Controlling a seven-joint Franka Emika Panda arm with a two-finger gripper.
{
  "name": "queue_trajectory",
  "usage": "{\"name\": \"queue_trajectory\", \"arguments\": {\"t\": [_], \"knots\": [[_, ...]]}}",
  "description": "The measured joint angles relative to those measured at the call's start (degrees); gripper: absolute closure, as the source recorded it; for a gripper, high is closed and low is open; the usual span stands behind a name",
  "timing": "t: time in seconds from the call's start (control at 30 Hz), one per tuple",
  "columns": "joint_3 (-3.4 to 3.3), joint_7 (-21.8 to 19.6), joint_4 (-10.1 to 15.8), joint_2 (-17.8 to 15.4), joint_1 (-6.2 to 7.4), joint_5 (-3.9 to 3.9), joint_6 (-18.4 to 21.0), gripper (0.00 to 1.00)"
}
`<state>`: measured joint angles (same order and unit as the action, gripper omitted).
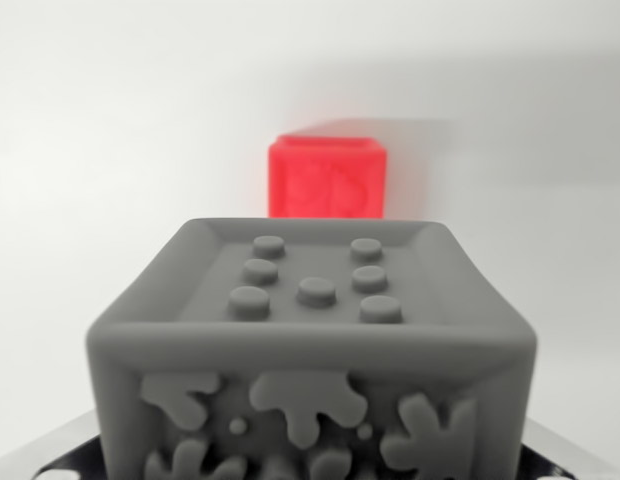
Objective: Destack cube
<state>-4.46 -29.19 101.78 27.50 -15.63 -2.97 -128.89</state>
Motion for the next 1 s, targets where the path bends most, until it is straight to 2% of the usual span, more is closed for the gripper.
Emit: {"name": "queue_trajectory", "arguments": {"t": [1.0], "knots": [[-0.02,-1.2,13.2,-7.2,1.45,0.37,-6.1,1.00]]}}
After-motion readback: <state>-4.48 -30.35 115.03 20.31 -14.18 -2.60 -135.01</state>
